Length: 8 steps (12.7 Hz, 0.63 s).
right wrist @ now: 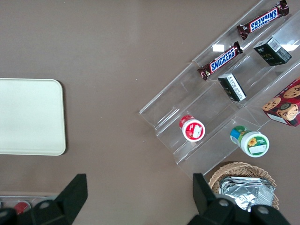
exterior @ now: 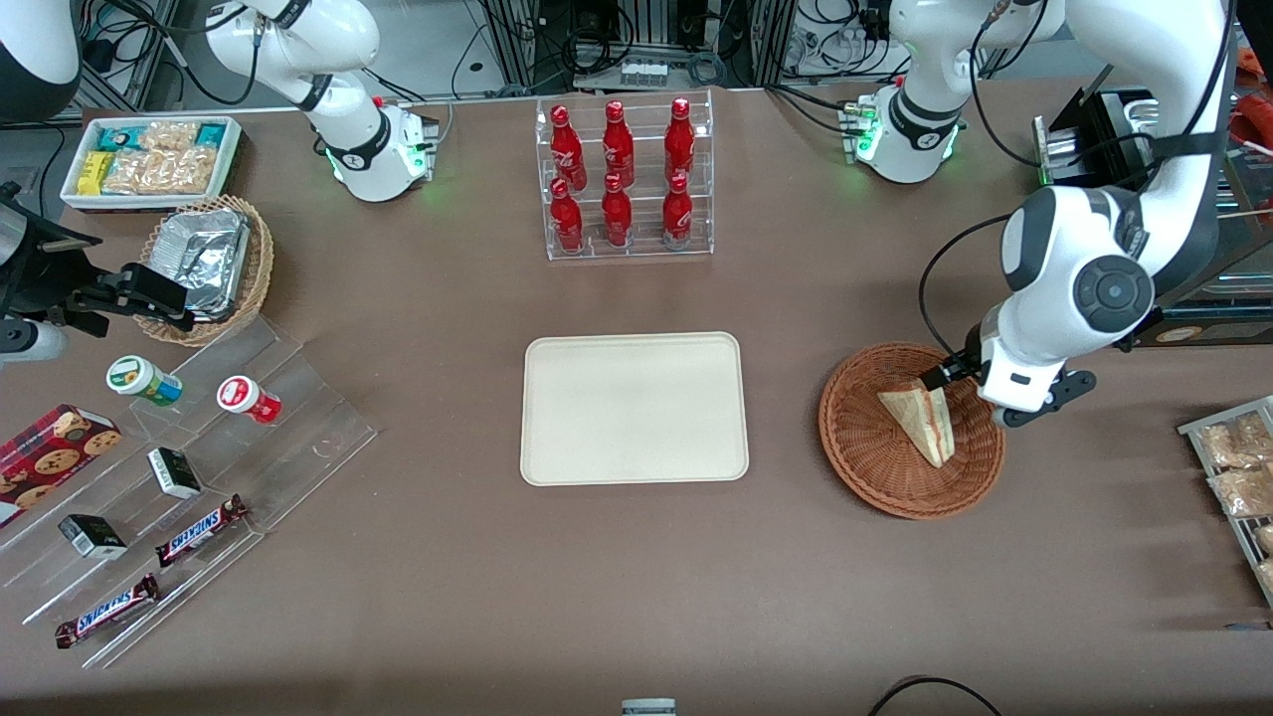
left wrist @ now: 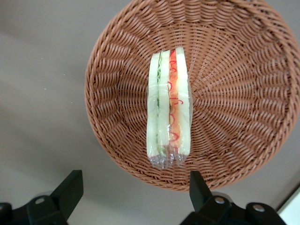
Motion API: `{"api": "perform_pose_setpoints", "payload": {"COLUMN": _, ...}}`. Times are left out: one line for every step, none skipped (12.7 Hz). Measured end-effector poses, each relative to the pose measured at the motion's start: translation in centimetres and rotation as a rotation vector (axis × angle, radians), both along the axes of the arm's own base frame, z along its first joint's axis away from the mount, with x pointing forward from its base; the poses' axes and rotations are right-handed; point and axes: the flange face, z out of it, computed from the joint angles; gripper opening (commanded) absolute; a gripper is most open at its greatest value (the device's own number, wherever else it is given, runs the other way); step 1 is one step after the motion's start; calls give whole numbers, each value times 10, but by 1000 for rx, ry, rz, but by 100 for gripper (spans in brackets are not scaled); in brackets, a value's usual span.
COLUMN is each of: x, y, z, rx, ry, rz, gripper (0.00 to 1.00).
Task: Place sandwich from basket to tray
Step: 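Lower the open left gripper onto the wrapped sandwich and close it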
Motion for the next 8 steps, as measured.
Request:
{"api": "perform_pose_setpoints", "payload": {"x": 1, "y": 0, "z": -7, "rx": -1, "ry": 4, "rz": 5, "gripper": 100}}
{"api": "perform_pose_setpoints", "payload": {"x": 3, "y": -1, "z": -13, "rx": 0, "ry": 1, "rz": 22, "gripper": 100}}
{"api": "perform_pose_setpoints", "payload": {"x": 5, "y": -1, "z": -20, "rx": 1, "ry": -3, "rz": 49, "gripper": 100}}
{"api": "perform_pose_setpoints", "payload": {"x": 7, "y": -3, "z": -28, "rx": 2, "ry": -8, "rz": 71, "gripper": 100}}
{"api": "perform_pose_setpoints", "payload": {"x": 7, "y": -7, "z": -34, "rx": 3, "ry": -6, "rz": 82, "gripper": 100}}
{"api": "perform_pose_setpoints", "payload": {"x": 7, "y": -9, "z": -39, "rx": 2, "ry": -4, "rz": 89, "gripper": 100}}
{"api": "perform_pose_setpoints", "payload": {"x": 8, "y": -11, "z": -43, "rx": 2, "ry": -5, "rz": 97, "gripper": 100}}
{"api": "perform_pose_setpoints", "payload": {"x": 9, "y": -12, "z": -45, "rx": 1, "ry": -11, "rz": 106, "gripper": 100}}
